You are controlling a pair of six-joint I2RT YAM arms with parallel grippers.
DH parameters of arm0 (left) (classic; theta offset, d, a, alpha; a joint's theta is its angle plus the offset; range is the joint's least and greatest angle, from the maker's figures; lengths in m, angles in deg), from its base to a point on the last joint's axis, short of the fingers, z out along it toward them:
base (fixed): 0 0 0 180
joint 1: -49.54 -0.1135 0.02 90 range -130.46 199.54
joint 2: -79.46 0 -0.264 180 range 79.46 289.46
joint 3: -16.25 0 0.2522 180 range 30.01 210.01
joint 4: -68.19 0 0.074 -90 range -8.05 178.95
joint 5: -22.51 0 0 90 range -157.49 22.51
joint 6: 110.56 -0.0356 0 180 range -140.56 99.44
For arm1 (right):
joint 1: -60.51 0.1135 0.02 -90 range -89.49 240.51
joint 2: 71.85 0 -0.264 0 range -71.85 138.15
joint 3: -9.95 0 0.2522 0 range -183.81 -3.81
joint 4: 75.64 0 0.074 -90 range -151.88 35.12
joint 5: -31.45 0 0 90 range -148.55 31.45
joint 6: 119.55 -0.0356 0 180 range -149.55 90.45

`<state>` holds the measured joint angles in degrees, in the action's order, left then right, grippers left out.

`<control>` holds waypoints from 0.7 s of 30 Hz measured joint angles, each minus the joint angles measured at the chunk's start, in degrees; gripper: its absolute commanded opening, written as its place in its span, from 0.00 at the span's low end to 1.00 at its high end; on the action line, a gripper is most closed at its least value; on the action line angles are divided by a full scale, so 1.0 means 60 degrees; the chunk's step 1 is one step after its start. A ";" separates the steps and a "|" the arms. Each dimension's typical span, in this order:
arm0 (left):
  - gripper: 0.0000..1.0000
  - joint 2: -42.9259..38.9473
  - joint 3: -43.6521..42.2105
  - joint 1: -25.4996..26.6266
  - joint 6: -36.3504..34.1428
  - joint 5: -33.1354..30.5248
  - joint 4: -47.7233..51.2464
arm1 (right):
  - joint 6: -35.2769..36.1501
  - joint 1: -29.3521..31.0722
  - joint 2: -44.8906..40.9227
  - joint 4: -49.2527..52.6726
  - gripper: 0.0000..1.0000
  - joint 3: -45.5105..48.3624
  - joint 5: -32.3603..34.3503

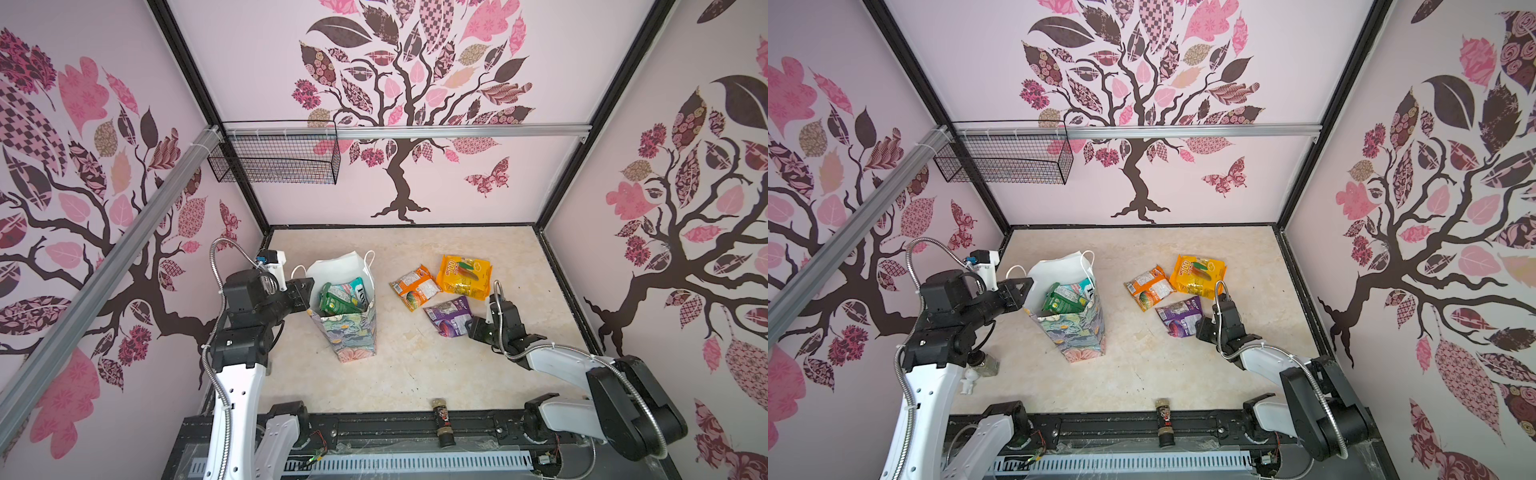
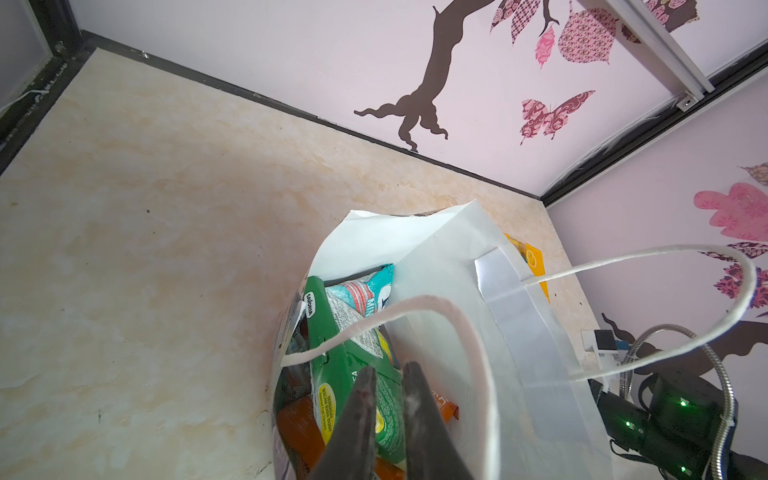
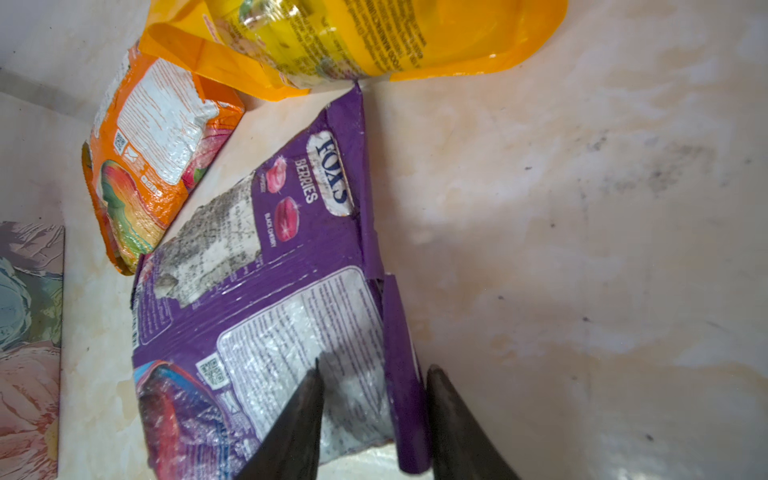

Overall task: Place the snacks into the paper bag
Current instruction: 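Close the right gripper on the purple packet's edge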

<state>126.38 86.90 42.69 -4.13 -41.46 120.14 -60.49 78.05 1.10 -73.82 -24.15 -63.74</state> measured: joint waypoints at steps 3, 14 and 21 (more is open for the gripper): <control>0.17 0.0000 0.0000 0.0000 0.0000 0.0000 0.0000 | 0.0011 0.0000 0.0000 -0.0022 0.28 0.0000 -0.0004; 0.17 0.0000 0.0000 0.0000 0.0000 0.0000 0.0000 | 0.0022 0.0000 -0.0040 0.0018 0.00 0.0007 -0.0073; 0.17 -0.0007 0.0000 0.0000 0.0000 0.0000 0.0000 | 0.0135 0.0000 -0.0852 0.0437 0.00 0.0007 -0.0193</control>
<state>126.33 86.90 42.69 -4.13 -41.46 120.14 -59.68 78.05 -4.01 -71.20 -24.10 -64.90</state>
